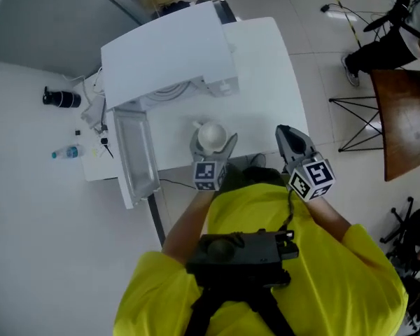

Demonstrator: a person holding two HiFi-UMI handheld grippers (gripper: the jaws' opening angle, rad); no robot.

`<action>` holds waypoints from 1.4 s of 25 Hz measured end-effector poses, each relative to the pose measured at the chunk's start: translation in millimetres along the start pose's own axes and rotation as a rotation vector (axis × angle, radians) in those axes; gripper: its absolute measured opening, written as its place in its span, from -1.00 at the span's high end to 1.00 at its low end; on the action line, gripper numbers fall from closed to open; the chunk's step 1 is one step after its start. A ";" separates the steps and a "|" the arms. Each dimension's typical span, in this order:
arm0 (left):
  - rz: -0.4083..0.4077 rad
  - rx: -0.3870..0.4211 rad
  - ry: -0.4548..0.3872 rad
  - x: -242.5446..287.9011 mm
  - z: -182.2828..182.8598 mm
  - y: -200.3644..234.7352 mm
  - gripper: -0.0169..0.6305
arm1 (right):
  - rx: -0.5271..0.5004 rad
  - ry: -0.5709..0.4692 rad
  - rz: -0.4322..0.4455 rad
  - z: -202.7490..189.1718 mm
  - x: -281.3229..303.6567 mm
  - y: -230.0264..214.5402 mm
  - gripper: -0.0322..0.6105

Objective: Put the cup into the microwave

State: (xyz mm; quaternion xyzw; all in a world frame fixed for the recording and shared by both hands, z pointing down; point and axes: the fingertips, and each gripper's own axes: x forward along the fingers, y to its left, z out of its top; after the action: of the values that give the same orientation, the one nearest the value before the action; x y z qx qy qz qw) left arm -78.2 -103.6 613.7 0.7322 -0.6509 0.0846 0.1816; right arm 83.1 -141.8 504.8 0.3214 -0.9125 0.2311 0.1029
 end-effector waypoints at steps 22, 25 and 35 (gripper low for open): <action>0.325 0.034 -0.022 62.5 20.4 265.2 -0.51 | -0.029 0.202 0.198 -37.3 141.5 81.3 0.89; 0.340 0.020 -0.031 77.0 21.2 281.8 -0.51 | -0.039 0.225 0.197 -46.4 149.9 84.5 0.89; 0.320 -0.046 -0.008 107.4 5.9 310.4 -0.51 | -0.021 0.235 0.182 -41.1 177.0 88.3 0.89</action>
State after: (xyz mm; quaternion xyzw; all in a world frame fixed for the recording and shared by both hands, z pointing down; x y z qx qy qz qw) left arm -369.4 -231.7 695.3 0.6150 -0.7619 0.0943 0.1801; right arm -108.0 -156.6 568.8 0.2069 -0.9219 0.2660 0.1911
